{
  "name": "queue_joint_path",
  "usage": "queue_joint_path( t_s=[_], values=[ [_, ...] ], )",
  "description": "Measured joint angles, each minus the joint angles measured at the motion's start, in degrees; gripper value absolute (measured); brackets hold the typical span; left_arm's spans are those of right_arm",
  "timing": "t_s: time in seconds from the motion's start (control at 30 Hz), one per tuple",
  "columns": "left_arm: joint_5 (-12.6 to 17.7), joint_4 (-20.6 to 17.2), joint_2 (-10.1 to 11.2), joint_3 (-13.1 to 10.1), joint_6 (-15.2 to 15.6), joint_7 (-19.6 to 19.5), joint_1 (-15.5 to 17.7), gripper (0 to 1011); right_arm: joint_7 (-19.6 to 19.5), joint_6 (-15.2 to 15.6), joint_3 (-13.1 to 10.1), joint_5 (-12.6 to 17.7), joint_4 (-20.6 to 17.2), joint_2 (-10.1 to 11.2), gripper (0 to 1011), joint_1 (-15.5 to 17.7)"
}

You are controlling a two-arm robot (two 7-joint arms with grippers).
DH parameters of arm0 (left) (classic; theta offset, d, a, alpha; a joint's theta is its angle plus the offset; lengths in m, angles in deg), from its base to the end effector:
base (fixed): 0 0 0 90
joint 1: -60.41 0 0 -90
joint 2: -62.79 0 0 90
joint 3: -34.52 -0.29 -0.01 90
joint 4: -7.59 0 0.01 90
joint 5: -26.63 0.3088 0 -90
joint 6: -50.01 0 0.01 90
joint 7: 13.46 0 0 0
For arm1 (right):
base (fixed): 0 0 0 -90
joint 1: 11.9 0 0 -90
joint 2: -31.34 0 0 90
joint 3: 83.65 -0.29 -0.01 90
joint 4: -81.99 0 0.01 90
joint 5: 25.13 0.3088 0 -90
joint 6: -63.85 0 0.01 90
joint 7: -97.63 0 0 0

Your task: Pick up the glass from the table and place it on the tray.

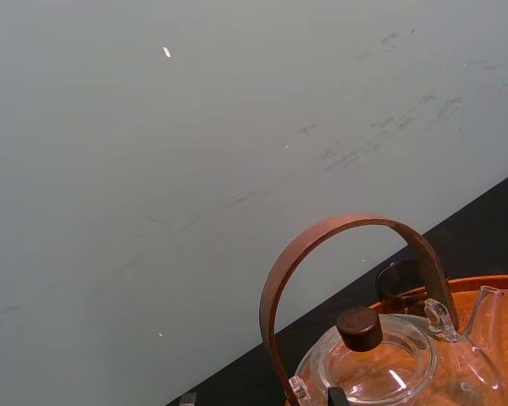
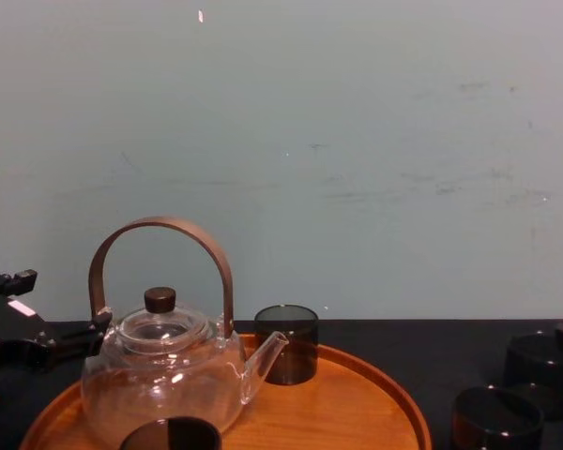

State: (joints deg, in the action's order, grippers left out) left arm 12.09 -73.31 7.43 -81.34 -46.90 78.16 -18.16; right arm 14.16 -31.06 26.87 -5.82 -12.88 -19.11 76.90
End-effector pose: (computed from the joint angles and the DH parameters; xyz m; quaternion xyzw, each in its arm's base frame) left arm 0.3581 0.0827 -0.3023 0.1415 -0.1325 0.5799 0.7913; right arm 0.3135 -0.0847 -0.2764 -0.1186 -0.1067 -0.5111 0.8446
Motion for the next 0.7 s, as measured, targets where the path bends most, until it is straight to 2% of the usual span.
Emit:
queue_joint_path(
  t_s=[0.13,0.33,0.7],
  values=[
    [0.00,0.00,0.00,0.00,0.00,0.00,0.00,1001,0.50,0.10,-0.57,0.09,-1.93,0.07,1009,1.91],
    [0.00,0.00,0.00,0.00,0.00,0.00,0.00,1001,1.76,0.00,-0.60,0.25,-2.69,-0.54,1009,3.18],
    [0.00,0.00,0.00,0.00,0.00,0.00,0.00,1001,5.03,0.97,-0.72,2.34,-0.57,-3.25,1009,3.89]
  ],
)
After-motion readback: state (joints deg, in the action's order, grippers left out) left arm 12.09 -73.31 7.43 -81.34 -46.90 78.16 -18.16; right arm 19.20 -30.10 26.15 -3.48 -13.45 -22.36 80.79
